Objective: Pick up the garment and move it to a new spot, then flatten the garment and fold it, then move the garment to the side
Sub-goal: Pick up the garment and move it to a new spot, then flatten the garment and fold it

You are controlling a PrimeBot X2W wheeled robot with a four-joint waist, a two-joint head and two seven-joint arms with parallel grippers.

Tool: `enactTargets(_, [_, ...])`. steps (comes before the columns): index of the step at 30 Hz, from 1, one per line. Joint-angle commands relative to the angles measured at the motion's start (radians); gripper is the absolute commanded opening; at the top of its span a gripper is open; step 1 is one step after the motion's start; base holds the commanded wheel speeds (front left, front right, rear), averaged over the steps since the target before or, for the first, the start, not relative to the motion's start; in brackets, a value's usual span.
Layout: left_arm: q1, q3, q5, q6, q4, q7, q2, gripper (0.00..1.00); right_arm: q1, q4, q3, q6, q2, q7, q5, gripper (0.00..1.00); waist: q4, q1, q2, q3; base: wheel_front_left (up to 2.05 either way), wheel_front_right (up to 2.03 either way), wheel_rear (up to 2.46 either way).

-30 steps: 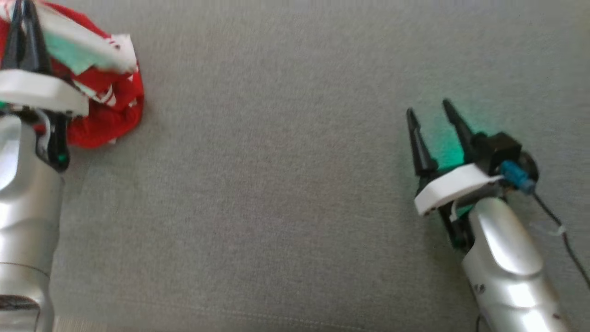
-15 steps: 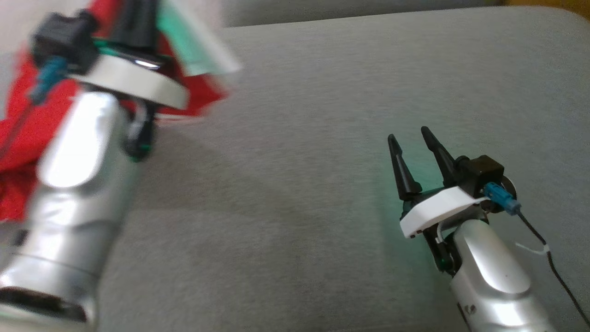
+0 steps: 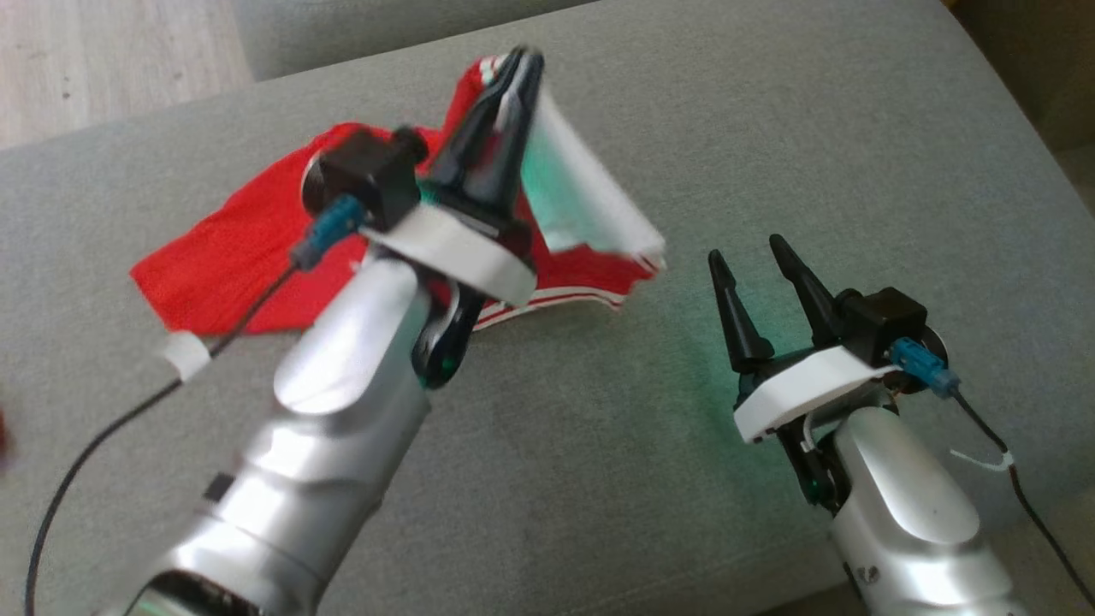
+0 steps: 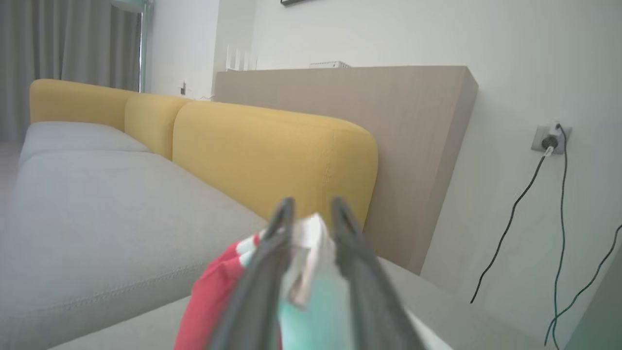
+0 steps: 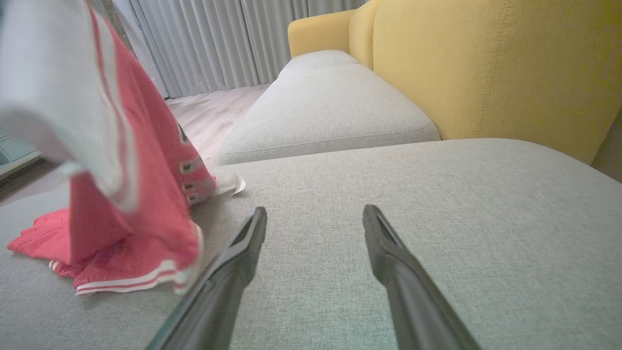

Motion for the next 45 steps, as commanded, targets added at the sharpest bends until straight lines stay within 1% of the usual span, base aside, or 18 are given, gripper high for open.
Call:
enactTargets(1, [-0.015,0.042,0.016,0.003,-0.016,-0.005,0.018,1.00,-0.020,-0.032,0.015,-0.001,0.014,-0.006,0.000,1.00,0.011,-0.0001,0.0000,-0.003,0.00,0.00,0.00])
enactTargets(5, [0.061,0.119,0.064,0.022,0.005,-0.005,0.017,1.00,-0.014,-0.036,0.001,-0.001,0.014,-0.006,-0.004,1.00,0.048,-0.0001,0.0000,-0.013,0.00,0.00,0.00])
enactTargets(7, [0.113,0.171,0.093,0.035,0.000,-0.005,0.028,1.00,-0.007,-0.037,-0.009,-0.001,0.014,-0.006,-0.006,1.00,0.071,-0.0001,0.0000,-0.023,0.00,0.00,0.00])
enactTargets(16, [0.431,0.411,0.248,0.104,-0.098,-0.005,0.081,1.00,0.054,-0.041,-0.060,-0.001,0.014,-0.006,-0.028,1.00,0.165,-0.0001,0.0000,-0.087,0.00,0.00,0.00])
enactTargets(17, [0.468,0.440,0.259,0.110,-0.111,-0.005,0.080,1.00,0.062,-0.041,-0.065,-0.001,0.014,-0.006,-0.029,1.00,0.173,-0.0001,0.0000,-0.095,0.00,0.00,0.00])
enactTargets(20, [0.563,0.499,0.303,0.110,-0.148,-0.005,0.078,1.00,0.089,-0.040,-0.075,-0.001,0.014,-0.006,-0.032,1.00,0.192,-0.0001,0.0000,-0.119,0.00,0.00,0.00])
enactTargets(25, [0.705,0.613,0.338,0.121,-0.221,-0.005,0.048,1.00,0.131,-0.036,-0.080,-0.001,0.014,-0.006,-0.030,1.00,0.209,-0.0001,0.0000,-0.147,0.00,0.00,0.00])
enactTargets(28, [0.774,0.661,0.353,0.118,-0.248,-0.005,0.029,1.00,0.149,-0.036,-0.079,-0.001,0.014,-0.006,-0.027,1.00,0.214,-0.0001,0.0000,-0.154,0.00,0.00,0.00])
enactTargets(31, [0.809,0.675,0.366,0.108,-0.258,-0.005,0.016,1.00,0.163,-0.032,-0.079,-0.001,0.014,-0.006,-0.028,1.00,0.222,-0.0001,0.0000,-0.157,0.00,0.00,0.00])
enactTargets(35, [0.816,0.674,0.377,0.096,-0.258,-0.005,0.011,1.00,0.166,-0.028,-0.065,-0.001,0.014,-0.006,-0.031,1.00,0.231,-0.0001,0.0000,-0.154,0.00,0.00,0.00])
enactTargets(41, [0.789,0.636,0.375,0.076,-0.241,-0.005,0.009,1.00,0.143,-0.014,0.024,-0.001,0.014,-0.006,-0.036,1.00,0.269,-0.0001,0.0000,-0.127,0.00,0.00,0.00])
enactTargets(45, [0.777,0.588,0.365,0.071,-0.219,-0.005,0.009,1.00,0.116,0.056,0.091,-0.001,0.014,-0.006,-0.026,1.00,0.316,-0.0001,0.0000,-0.106,0.00,0.00,0.00])
